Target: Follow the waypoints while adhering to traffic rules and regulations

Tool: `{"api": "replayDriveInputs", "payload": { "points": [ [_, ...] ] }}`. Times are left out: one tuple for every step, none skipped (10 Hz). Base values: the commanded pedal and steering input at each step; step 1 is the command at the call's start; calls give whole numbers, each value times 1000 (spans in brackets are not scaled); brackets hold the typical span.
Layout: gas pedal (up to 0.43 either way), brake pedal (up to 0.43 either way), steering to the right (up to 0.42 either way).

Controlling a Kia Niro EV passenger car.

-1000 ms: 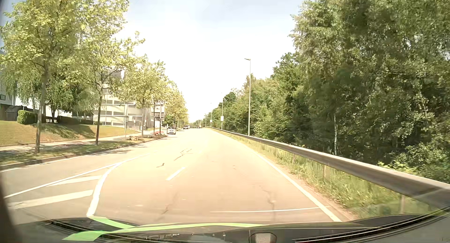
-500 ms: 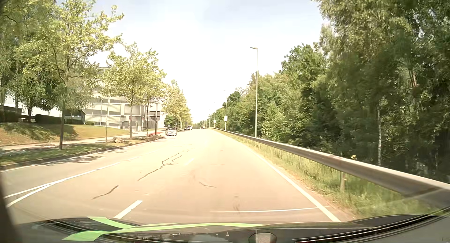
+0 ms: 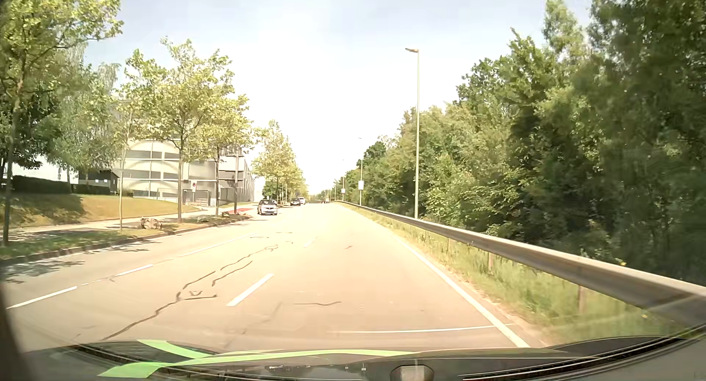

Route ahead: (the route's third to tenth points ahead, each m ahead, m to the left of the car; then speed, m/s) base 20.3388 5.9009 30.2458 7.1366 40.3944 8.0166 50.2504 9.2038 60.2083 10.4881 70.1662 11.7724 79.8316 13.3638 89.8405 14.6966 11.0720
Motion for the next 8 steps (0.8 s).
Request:
{"api": "replayDriveInputs", "payload": {
  "points": [
    [138, 0, -17],
    [138, 0, -18],
    [138, 0, -18],
    [138, 0, -18],
    [138, 0, -18],
    [138, 0, -18],
    [138, 0, -17],
    [138, 0, -18]
  ]
}}
